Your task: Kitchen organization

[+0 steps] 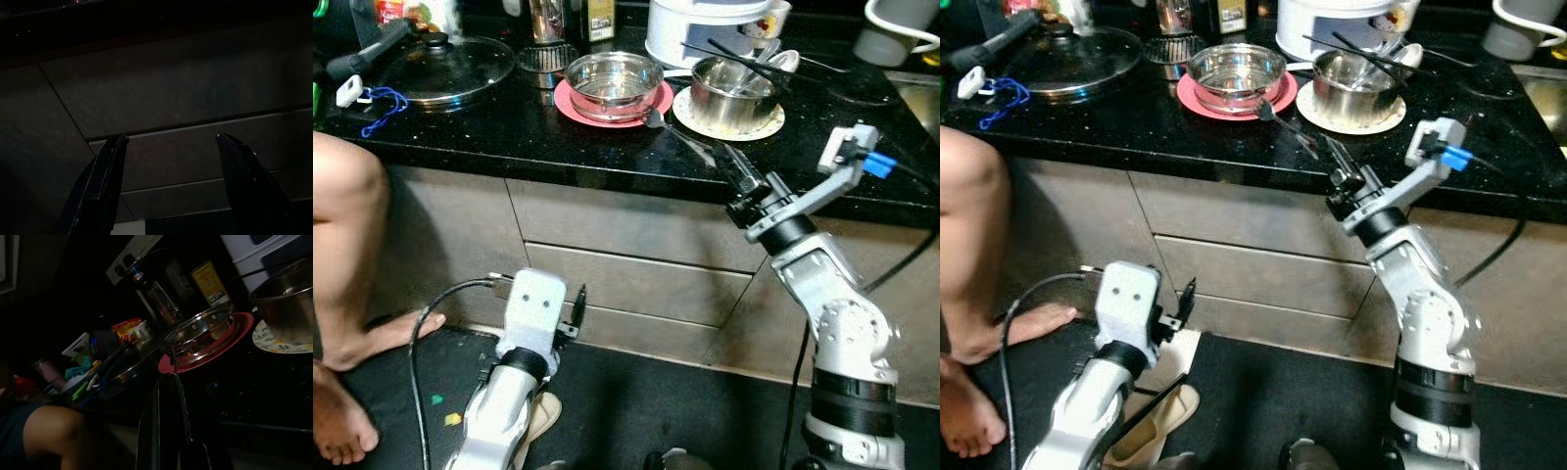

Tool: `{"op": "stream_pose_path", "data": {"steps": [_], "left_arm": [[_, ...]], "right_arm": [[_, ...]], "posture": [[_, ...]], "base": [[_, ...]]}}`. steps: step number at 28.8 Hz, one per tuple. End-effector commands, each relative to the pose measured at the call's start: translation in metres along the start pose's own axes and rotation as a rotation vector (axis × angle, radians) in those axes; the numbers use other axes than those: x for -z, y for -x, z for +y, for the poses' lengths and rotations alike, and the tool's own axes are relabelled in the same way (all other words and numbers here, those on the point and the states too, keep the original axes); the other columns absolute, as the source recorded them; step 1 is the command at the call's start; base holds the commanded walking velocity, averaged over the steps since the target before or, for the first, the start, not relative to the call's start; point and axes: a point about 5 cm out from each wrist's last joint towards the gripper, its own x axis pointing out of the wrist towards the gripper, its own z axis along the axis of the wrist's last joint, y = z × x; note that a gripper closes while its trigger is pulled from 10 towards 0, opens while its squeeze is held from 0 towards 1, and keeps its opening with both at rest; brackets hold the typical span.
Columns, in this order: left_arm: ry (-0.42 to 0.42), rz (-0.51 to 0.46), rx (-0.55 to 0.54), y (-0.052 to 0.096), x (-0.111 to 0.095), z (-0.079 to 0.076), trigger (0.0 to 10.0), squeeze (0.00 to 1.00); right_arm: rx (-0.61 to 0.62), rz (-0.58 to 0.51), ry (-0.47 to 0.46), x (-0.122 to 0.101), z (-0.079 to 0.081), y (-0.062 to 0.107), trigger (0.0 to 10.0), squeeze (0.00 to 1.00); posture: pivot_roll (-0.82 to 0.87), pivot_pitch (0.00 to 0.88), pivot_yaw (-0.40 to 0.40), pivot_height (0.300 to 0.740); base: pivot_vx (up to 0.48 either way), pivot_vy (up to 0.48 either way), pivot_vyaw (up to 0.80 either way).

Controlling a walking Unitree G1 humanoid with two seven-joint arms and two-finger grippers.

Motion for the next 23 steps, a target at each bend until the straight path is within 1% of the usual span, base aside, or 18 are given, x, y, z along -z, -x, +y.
{"op": "stream_pose_path", "data": {"steps": [1,4,6,14,16,18,20,23], "left_arm": [[-0.012,0.026,0.01,0.001,0.005,0.0,10.0,0.0],[-0.012,0.028,0.011,0.002,0.005,0.0,10.0,0.0],[-0.012,0.03,0.013,0.002,0.005,0.0,10.0,0.0],[-0.011,0.031,0.016,0.002,0.005,-0.001,10.0,0.0],[-0.009,0.03,0.015,0.002,0.005,-0.001,10.0,0.0],[-0.007,0.029,0.014,0.002,0.005,-0.001,10.0,0.0],[-0.006,0.029,0.014,0.001,0.005,-0.001,10.0,0.0],[-0.005,0.028,0.014,0.001,0.004,-0.001,10.0,0.0]], "right_arm": [[-0.029,-0.001,0.015,0.001,0.006,-0.003,10.0,0.0],[-0.048,0.002,0.021,0.002,0.009,-0.004,10.0,0.0],[-0.064,0.004,0.017,0.002,0.012,-0.006,10.0,0.0],[-0.08,-0.02,-0.003,0.0,0.014,-0.007,10.0,0.0],[-0.111,-0.042,-0.042,-0.002,0.016,-0.006,10.0,0.0],[-0.174,-0.065,-0.105,-0.006,0.022,-0.005,10.0,0.0],[-0.214,-0.077,-0.145,-0.008,0.026,-0.004,10.0,0.0],[-0.232,-0.085,-0.162,-0.01,0.029,-0.004,10.0,0.0]], "posture": [[0.06,0.086,-0.049,0.74],[0.06,0.085,-0.047,0.74],[0.06,0.083,-0.048,0.74],[0.06,0.082,-0.049,0.74],[0.06,0.084,-0.048,0.74],[0.06,0.086,-0.048,0.74],[0.06,0.087,-0.049,0.74],[0.06,0.088,-0.048,0.74]], "base": [[0.0,-0.319,0.0],[0.0,-0.332,-0.14],[0.0,-0.339,-0.8],[0.0,-0.348,-0.78],[0.0,-0.349,0.0],[0.0,-0.349,0.0],[0.0,-0.349,0.0],[0.0,-0.349,0.0]]}}
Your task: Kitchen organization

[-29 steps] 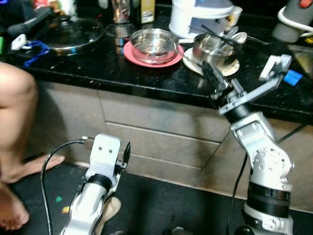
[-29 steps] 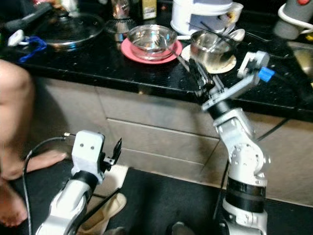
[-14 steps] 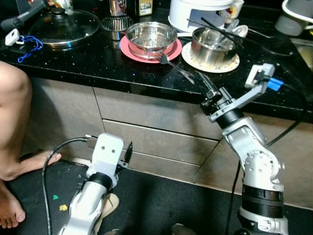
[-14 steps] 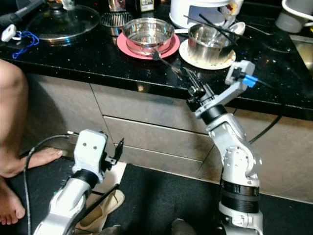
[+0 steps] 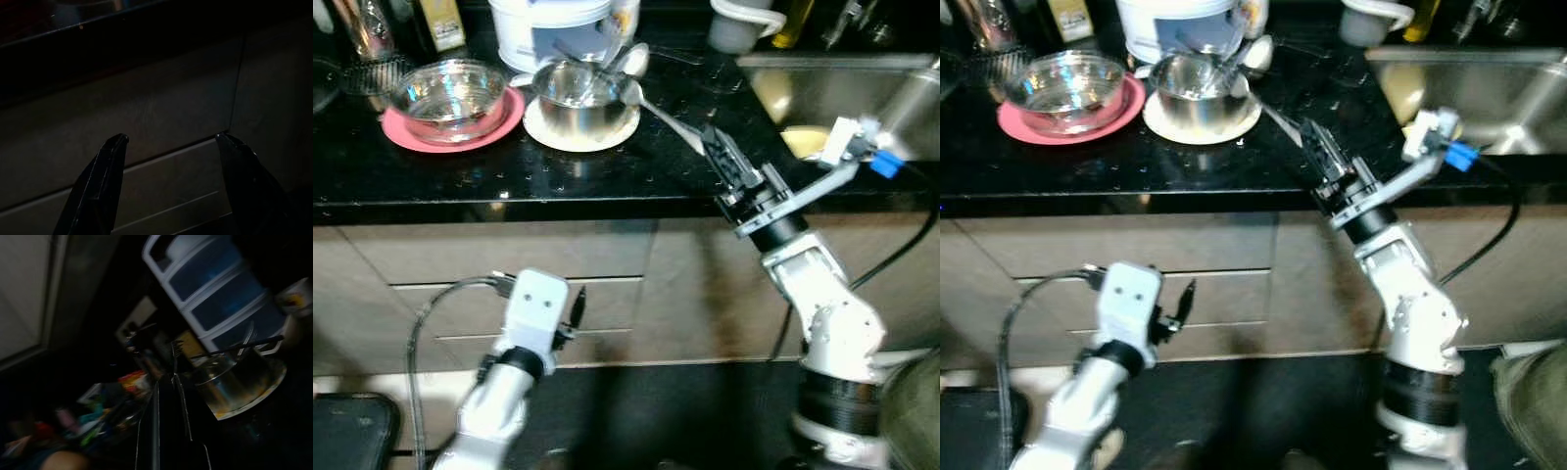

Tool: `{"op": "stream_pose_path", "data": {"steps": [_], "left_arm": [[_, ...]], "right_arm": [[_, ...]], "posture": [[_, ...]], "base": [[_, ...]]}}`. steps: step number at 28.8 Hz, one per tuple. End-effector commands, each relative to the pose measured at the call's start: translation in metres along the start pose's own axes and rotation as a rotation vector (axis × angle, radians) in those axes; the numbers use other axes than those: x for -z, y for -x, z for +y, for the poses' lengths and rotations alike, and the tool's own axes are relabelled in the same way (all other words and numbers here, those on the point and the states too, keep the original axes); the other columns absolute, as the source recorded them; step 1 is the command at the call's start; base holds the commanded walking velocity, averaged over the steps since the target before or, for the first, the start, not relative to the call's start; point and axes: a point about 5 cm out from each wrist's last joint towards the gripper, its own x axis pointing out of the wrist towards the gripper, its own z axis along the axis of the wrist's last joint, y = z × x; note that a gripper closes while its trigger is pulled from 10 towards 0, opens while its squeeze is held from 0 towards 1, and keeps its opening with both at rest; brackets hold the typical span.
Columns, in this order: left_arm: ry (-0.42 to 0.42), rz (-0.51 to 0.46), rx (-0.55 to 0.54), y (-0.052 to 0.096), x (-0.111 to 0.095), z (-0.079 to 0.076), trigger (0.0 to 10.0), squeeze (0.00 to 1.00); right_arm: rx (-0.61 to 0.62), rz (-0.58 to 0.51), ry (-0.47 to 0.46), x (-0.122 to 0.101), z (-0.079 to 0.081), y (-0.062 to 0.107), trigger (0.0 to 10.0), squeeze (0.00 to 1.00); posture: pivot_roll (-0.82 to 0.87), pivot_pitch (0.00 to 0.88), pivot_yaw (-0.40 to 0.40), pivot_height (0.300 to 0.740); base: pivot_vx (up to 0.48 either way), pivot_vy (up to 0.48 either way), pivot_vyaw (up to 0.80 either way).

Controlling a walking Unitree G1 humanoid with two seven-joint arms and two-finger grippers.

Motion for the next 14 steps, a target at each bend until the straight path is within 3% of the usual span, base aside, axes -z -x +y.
{"op": "stream_pose_path", "data": {"steps": [1,7,14], "left_arm": [[0.009,0.023,0.009,0.002,0.004,-0.003,10.0,0.0],[0.01,0.023,0.008,0.002,0.004,-0.003,10.0,0.0],[0.014,0.022,0.005,0.001,0.004,-0.003,10.0,0.0]], "right_arm": [[-0.024,0.001,-0.017,-0.001,0.004,0.0,10.0,0.0],[0.025,0.014,0.04,0.0,0.0,-0.004,10.0,0.0],[0.118,0.087,0.214,0.006,-0.009,-0.012,10.0,0.0]], "posture": [[0.06,0.088,-0.048,0.74],[0.06,0.091,-0.049,0.74],[0.06,0.091,-0.049,0.74]], "base": [[0.0,-0.345,0.0],[0.0,-0.346,0.0],[0.0,-0.348,0.0]]}}
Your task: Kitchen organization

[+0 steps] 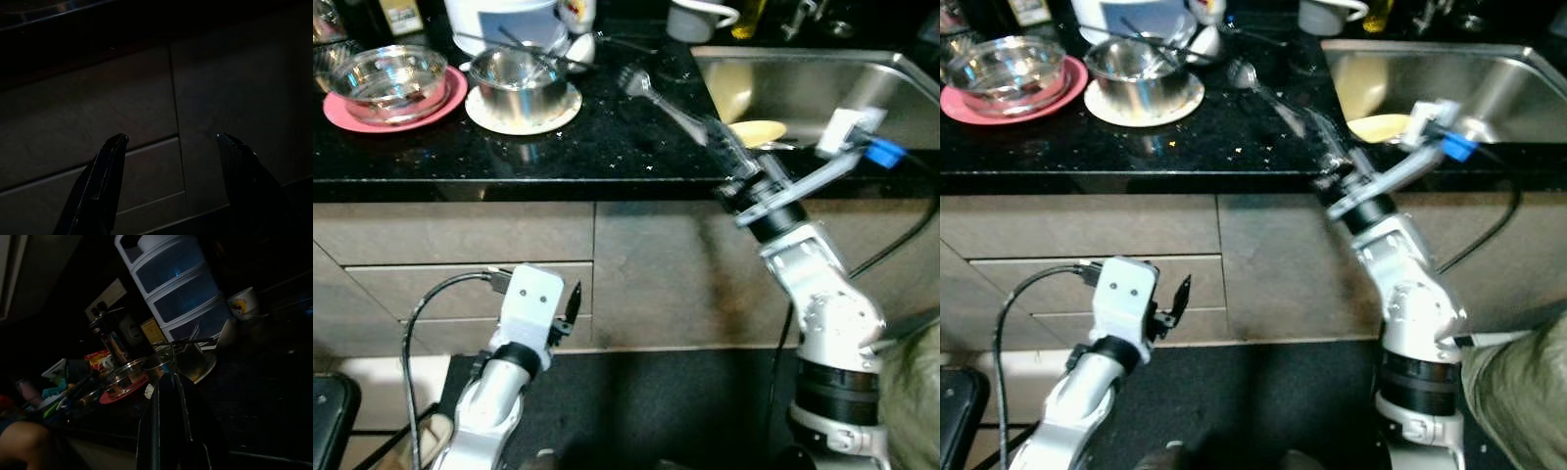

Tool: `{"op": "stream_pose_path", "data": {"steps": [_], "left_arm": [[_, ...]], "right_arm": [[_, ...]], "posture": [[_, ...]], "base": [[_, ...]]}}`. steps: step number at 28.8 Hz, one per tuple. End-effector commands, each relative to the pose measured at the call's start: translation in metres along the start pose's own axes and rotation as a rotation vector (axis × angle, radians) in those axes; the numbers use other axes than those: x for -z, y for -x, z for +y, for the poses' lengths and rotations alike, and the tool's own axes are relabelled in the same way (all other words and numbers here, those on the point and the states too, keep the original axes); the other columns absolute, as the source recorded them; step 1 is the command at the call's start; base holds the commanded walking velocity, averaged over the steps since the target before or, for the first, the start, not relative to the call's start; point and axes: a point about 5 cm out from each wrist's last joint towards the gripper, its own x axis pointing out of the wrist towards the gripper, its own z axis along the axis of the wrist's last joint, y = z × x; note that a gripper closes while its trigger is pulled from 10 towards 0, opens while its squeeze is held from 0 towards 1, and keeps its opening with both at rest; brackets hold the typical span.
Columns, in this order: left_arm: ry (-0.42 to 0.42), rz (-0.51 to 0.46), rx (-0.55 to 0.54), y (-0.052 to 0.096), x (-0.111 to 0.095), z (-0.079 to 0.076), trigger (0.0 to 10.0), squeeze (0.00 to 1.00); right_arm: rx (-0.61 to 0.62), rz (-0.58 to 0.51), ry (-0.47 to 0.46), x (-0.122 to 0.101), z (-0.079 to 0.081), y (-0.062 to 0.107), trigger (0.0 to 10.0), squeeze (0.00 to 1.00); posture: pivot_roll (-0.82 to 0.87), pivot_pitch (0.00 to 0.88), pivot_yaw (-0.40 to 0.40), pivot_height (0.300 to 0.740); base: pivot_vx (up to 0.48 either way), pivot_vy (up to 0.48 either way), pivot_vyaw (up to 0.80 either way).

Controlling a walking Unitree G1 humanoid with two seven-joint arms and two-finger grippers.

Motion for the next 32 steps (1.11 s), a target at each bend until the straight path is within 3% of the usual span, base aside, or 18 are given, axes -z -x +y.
{"op": "stream_pose_path", "data": {"steps": [1,10,19,25,32], "left_arm": [[0.01,0.018,0.007,0.002,0.003,-0.003,10.0,0.0],[0.01,0.018,0.005,0.002,0.003,-0.003,10.0,0.0],[0.011,0.017,0.004,0.002,0.003,-0.003,10.0,0.0],[0.012,0.017,0.004,0.001,0.003,-0.003,10.0,0.0],[0.012,0.016,0.003,0.001,0.003,-0.003,10.0,0.0]], "right_arm": [[0.069,0.019,0.079,0.001,-0.008,0.0,10.0,0.0],[0.09,0.036,0.111,0.004,-0.01,-0.004,10.0,0.0],[0.114,0.059,0.127,0.01,-0.011,-0.007,10.0,0.0],[0.122,0.057,0.13,0.01,-0.012,-0.008,10.0,0.0],[0.121,0.049,0.13,0.01,-0.012,-0.009,10.0,0.0]], "posture": [[0.06,0.09,-0.049,0.74],[0.06,0.092,-0.052,0.74],[0.06,0.089,-0.054,0.74],[0.06,0.087,-0.054,0.74],[0.06,0.084,-0.056,0.74]], "base": [[0.0,-0.352,0.0],[0.0,-0.347,0.67],[0.0,-0.34,0.0],[0.0,-0.342,-0.75],[0.0,-0.334,0.0]]}}
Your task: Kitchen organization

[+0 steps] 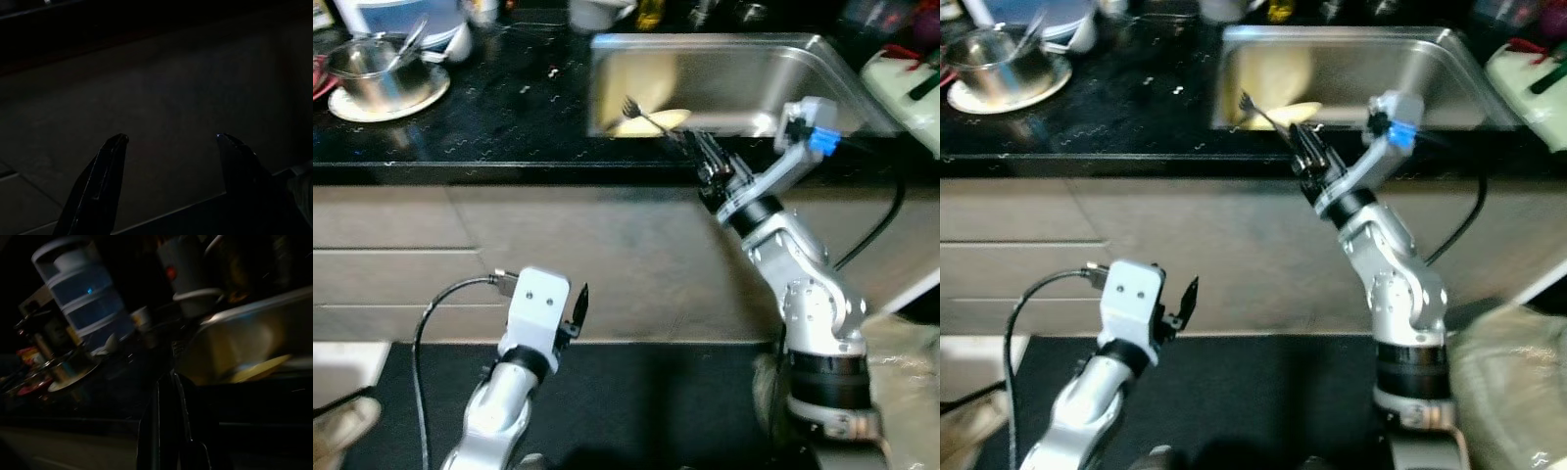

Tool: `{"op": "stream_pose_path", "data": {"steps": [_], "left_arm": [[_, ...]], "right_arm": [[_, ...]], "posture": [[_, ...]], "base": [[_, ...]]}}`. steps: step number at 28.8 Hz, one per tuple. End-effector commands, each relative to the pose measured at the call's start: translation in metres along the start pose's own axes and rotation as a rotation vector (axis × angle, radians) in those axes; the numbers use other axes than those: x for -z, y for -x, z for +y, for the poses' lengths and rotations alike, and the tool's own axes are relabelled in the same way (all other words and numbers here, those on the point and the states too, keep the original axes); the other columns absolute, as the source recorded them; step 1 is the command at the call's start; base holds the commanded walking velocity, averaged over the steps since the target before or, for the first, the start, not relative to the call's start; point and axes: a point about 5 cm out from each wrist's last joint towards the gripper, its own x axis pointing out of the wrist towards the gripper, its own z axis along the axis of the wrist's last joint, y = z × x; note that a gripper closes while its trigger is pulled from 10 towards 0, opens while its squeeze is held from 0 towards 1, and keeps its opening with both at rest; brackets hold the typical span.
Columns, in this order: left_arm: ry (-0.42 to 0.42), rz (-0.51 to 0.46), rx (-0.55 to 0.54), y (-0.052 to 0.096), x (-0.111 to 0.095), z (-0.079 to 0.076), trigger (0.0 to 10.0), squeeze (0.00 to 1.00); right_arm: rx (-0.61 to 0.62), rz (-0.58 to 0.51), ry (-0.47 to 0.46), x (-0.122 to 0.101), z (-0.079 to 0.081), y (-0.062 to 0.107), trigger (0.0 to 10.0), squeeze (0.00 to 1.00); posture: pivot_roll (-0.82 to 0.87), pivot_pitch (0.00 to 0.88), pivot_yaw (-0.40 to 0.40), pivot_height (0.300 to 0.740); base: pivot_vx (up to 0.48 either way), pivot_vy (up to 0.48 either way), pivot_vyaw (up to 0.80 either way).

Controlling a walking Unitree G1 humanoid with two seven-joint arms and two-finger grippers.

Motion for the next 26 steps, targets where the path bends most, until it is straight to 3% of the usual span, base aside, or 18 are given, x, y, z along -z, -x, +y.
{"op": "stream_pose_path", "data": {"steps": [1,21,26], "left_arm": [[-0.004,0.023,-0.018,0.0021,0.0051,0.0041,10.0,0.0],[0.0,0.022,-0.005,0.0025,0.0063,0.0029,10.0,0.0],[-0.003,0.015,-0.007,0.0026,0.0054,0.0029,10.0,0.0]], "right_arm": [[-0.016,0.005,-0.002,0.0029,0.0047,-0.0029,10.0,0.0],[-0.001,0.0,0.016,0.0032,0.0028,-0.0046,10.0,0.0],[0.012,-0.022,0.005,0.0002,0.001,-0.0059,10.0,0.0]], "posture": [[0.06,0.084,-0.056,0.74],[0.06,0.067,-0.057,0.74],[0.06,0.069,-0.056,0.74]], "base": [[0.0,0.0,0.0],[0.0,0.0,0.0],[0.256,0.0,0.0]]}}
